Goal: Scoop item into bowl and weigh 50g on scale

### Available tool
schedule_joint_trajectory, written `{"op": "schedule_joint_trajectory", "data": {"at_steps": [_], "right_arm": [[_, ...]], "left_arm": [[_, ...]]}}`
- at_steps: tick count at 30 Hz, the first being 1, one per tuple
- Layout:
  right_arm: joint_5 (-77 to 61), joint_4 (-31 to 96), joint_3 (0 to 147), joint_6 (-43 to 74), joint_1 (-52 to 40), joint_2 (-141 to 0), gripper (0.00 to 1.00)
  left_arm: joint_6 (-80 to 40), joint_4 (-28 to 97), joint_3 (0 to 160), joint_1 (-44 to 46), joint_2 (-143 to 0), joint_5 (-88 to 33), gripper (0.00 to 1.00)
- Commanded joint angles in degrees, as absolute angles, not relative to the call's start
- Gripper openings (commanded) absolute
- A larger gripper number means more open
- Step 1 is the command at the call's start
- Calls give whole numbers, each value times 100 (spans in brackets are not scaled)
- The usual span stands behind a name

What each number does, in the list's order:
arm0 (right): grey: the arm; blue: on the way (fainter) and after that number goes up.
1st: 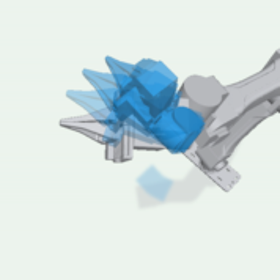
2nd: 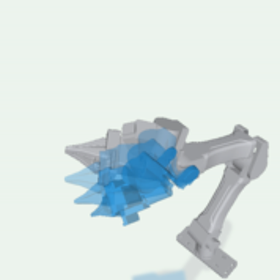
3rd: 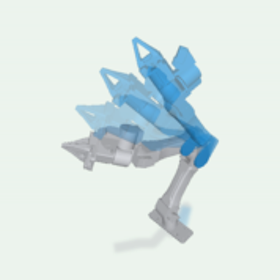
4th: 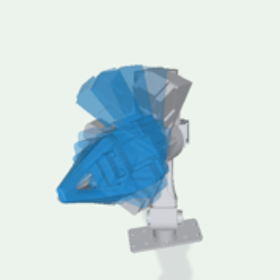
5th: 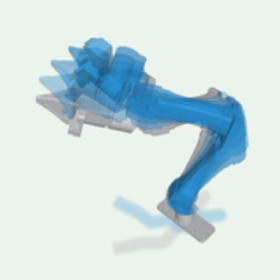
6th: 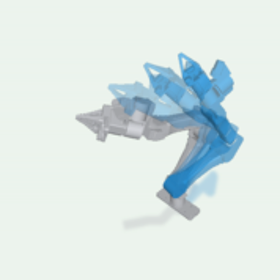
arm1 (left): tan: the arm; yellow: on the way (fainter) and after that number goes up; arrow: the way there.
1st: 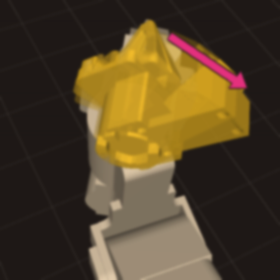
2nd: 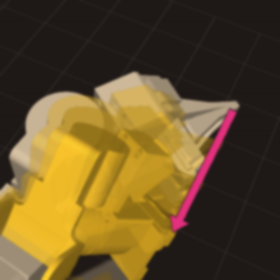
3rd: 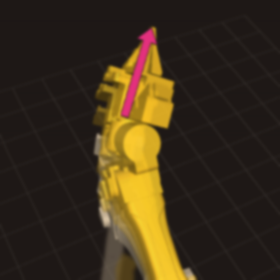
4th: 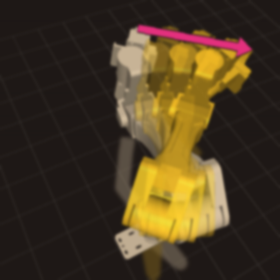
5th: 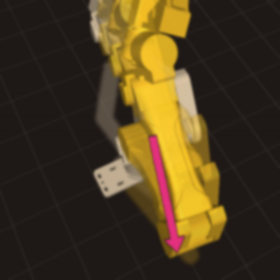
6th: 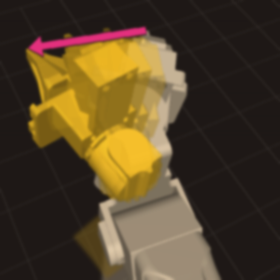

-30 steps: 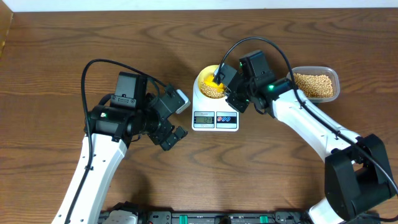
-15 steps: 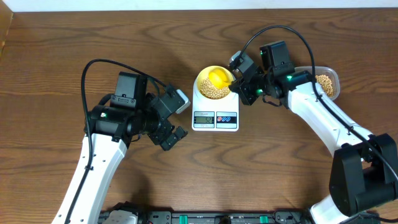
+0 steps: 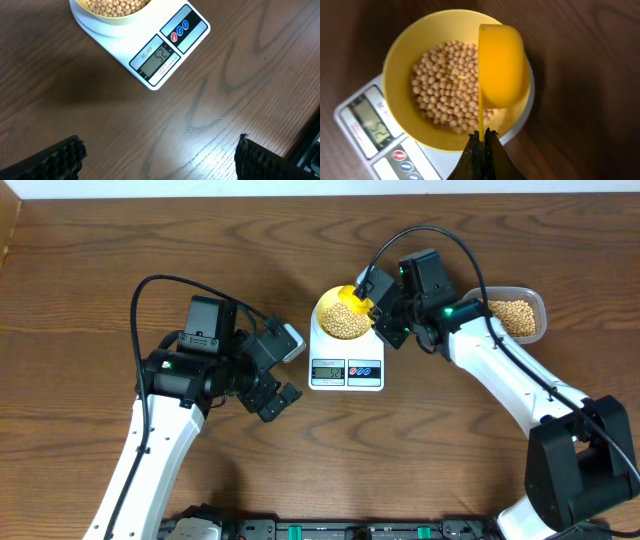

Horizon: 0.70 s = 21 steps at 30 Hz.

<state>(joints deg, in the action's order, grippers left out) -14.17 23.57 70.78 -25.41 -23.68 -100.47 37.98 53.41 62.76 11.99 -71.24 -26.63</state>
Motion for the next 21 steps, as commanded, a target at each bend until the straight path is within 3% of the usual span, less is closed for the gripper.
{"op": "schedule_joint_trajectory", "data": {"at_steps": [1, 21], "right_arm": [[-926, 2335, 7199, -2902, -2464, -10106, 1], [-1109, 2432, 7203, -2676, -2775, -10226, 1]], "left_arm": [[3894, 5352, 6381, 1168, -7107, -2672, 98], [3894, 5352, 6381, 1168, -7107, -2672, 98]]}}
